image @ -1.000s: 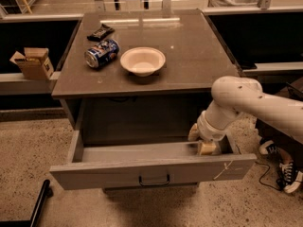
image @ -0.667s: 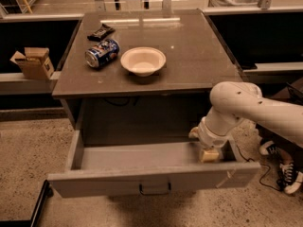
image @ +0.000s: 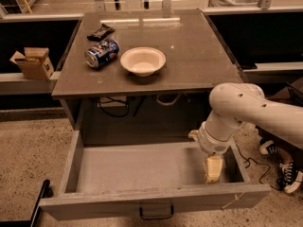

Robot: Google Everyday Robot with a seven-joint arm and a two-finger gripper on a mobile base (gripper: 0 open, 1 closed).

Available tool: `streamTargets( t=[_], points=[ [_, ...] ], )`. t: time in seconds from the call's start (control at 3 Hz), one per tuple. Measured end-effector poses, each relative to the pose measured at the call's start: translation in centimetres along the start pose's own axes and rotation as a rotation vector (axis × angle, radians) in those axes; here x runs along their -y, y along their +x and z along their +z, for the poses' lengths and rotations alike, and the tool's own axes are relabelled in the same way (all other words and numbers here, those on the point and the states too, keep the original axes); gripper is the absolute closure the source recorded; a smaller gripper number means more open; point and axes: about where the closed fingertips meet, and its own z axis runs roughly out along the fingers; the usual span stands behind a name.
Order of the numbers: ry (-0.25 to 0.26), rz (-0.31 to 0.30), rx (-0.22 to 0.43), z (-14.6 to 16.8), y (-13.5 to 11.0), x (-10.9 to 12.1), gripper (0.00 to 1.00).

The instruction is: Open top drawer

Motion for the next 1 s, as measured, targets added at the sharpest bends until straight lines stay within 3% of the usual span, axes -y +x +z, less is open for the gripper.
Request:
streamTargets(
  t=[0.33, 0.67, 1.0],
  points=[
    [0.109, -0.046, 0.025, -5.6, -1.6, -1.8, 0.0],
    [0.209, -0.111, 0.07, -10.7, -2.5, -1.7, 0.0],
    [0.214, -0.125, 0.072, -10.9, -2.5, -1.6, 0.0]
  ],
)
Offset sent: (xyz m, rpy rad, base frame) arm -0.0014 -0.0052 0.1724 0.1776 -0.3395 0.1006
